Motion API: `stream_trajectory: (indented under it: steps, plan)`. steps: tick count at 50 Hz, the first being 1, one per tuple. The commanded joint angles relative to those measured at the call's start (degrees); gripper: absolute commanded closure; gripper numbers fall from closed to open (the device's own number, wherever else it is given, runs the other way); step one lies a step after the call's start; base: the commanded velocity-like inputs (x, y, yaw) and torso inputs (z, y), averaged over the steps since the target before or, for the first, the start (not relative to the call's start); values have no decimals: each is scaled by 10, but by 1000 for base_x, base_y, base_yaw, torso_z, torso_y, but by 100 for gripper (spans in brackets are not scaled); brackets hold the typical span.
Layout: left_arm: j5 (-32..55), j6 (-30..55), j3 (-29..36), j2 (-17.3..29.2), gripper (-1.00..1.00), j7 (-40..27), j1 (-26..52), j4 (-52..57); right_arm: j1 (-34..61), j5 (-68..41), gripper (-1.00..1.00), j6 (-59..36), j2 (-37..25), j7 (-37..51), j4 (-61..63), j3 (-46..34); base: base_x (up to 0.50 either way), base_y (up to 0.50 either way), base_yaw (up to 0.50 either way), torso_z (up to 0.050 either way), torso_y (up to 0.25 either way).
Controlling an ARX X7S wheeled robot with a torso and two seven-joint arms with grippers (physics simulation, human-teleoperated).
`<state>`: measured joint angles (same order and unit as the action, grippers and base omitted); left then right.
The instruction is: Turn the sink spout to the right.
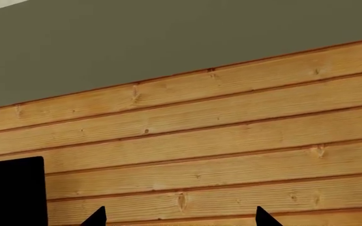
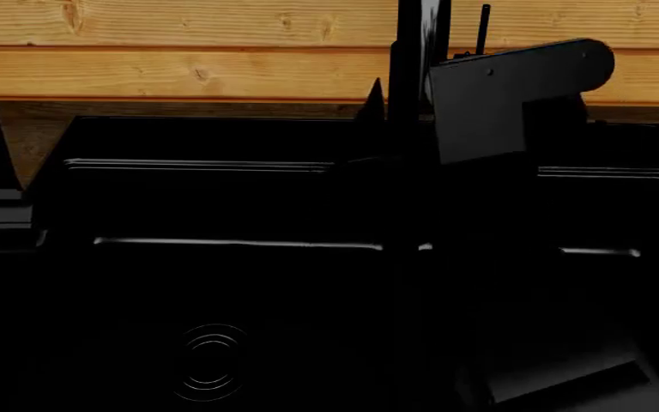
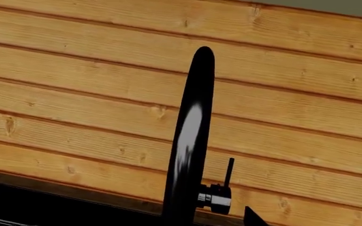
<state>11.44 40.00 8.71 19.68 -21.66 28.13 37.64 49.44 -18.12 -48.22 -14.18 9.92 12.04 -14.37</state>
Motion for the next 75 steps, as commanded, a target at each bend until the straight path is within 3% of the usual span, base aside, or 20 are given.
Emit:
stream_trajectory:
  steps: [1,38,75]
  plan:
    - [1,0,1,1,-100,-2,0,-1,33,8,-100,41,8,-14,-80,-7,0,0,0,0,0]
    - [5,-13,2,7,-100,-6,-6,7,97,33,-100,141,51,-12,-259,-29,0,0,0,0,0]
    - [12,-15,3,10,-100,-10,-5,5,133,38,-100,181,39,-18,-348,-37,0,0,0,0,0]
